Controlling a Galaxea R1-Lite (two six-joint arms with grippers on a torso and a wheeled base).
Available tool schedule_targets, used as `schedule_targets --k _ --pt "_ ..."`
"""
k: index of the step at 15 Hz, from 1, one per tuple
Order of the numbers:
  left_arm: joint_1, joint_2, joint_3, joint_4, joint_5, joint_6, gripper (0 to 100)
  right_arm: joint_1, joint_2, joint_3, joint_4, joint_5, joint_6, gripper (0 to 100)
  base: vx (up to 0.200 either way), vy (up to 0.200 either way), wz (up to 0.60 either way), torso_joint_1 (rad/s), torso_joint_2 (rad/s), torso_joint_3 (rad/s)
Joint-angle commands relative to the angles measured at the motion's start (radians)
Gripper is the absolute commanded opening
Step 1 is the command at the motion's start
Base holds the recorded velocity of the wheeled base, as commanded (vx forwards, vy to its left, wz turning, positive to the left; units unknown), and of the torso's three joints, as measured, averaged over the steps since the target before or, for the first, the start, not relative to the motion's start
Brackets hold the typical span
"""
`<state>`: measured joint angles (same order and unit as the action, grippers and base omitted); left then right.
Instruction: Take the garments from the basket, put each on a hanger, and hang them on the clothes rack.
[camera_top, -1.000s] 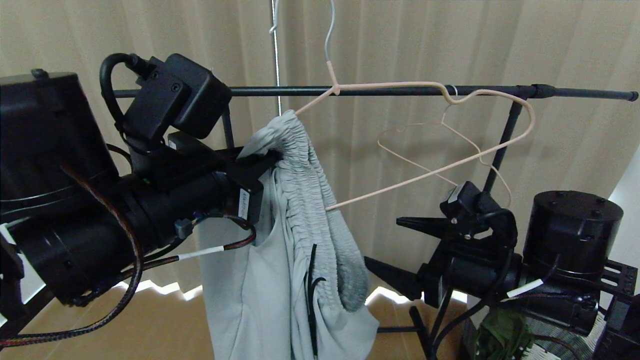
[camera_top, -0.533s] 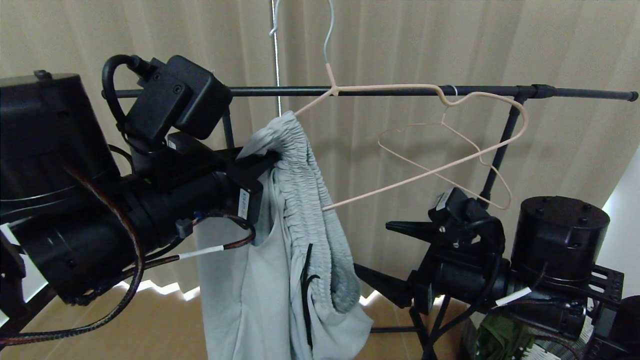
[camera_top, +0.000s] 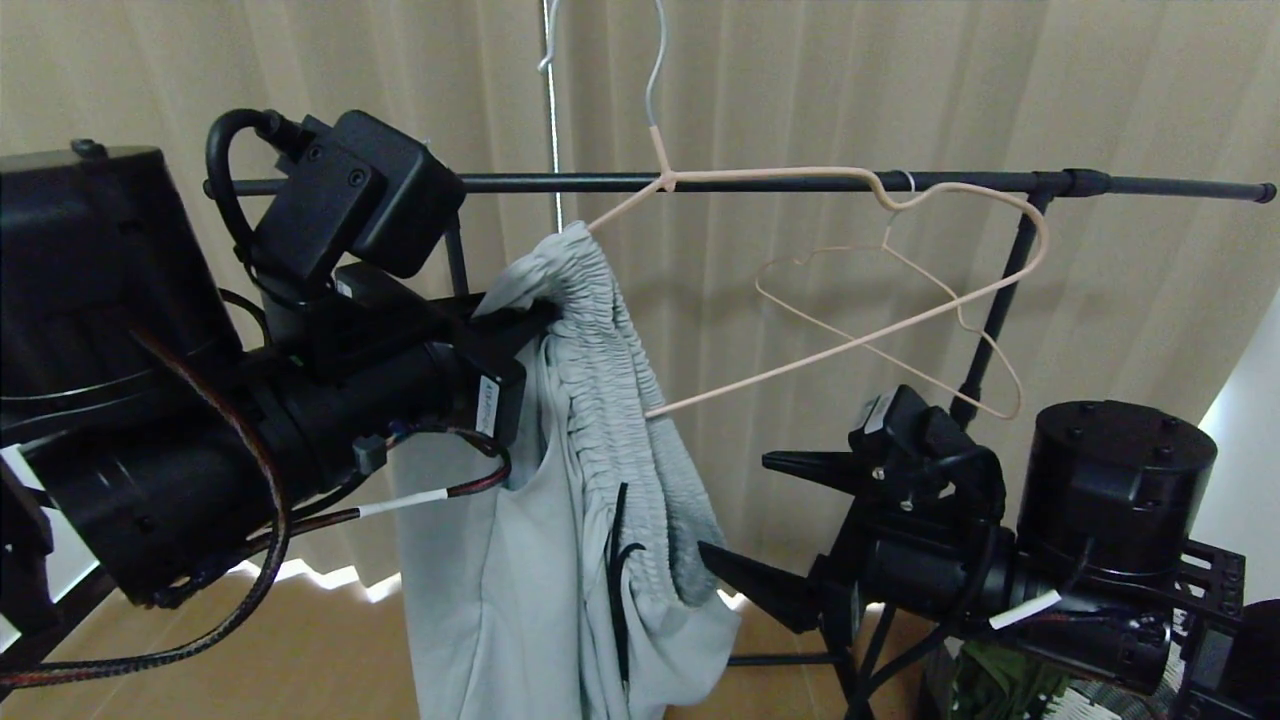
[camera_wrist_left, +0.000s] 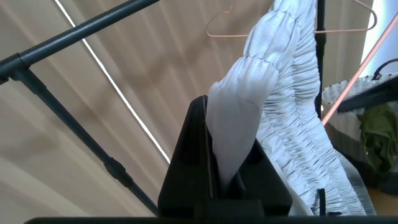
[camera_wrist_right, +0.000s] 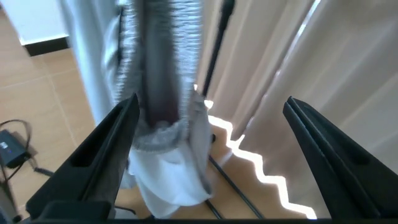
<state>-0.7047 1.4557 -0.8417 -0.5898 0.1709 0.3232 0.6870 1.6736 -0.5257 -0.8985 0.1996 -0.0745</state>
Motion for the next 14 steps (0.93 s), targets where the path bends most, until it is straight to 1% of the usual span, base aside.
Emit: schedule_targets --k 1,5,6,8,12,14 --pt "-0.012 -0.005 0.0 -0.001 -0.001 -0.001 0 0.002 0.035 -0.005 0.0 -0.003 -0.001 100 0.0 0.0 0.0 0.0 0.0 0.0" --pt "-0.013 -0.014 -0.005 -0.001 -0.001 -0.004 0 0.0 0.048 0.012 0.001 -0.08 -0.001 100 0.0 0.0 0.0 0.0 0.0 0.0" --pt "-0.012 -0.014 -0.005 -0.002 -0.001 -0.004 0 -0.001 0.048 0.02 0.001 -0.094 -0.001 0 0.0 0.0 0.0 0.0 0.0 0.0" --pt "-0.012 -0.014 -0.007 -0.002 -0.001 -0.004 0 -0.021 0.038 0.044 0.001 -0.115 -0.002 0 0.0 0.0 0.0 0.0 0.0 0.0" --pt "-0.007 -0.021 0.0 -0.002 0.001 -0.004 0 -0.081 0.0 0.078 0.001 -0.117 -0.005 0 0.0 0.0 0.0 0.0 0.0 0.0" --pt "0.001 -0.031 0.018 -0.001 0.002 -0.003 0 -0.159 -0.06 0.107 0.009 -0.117 -0.007 0 0.0 0.0 0.0 0.0 0.0 0.0"
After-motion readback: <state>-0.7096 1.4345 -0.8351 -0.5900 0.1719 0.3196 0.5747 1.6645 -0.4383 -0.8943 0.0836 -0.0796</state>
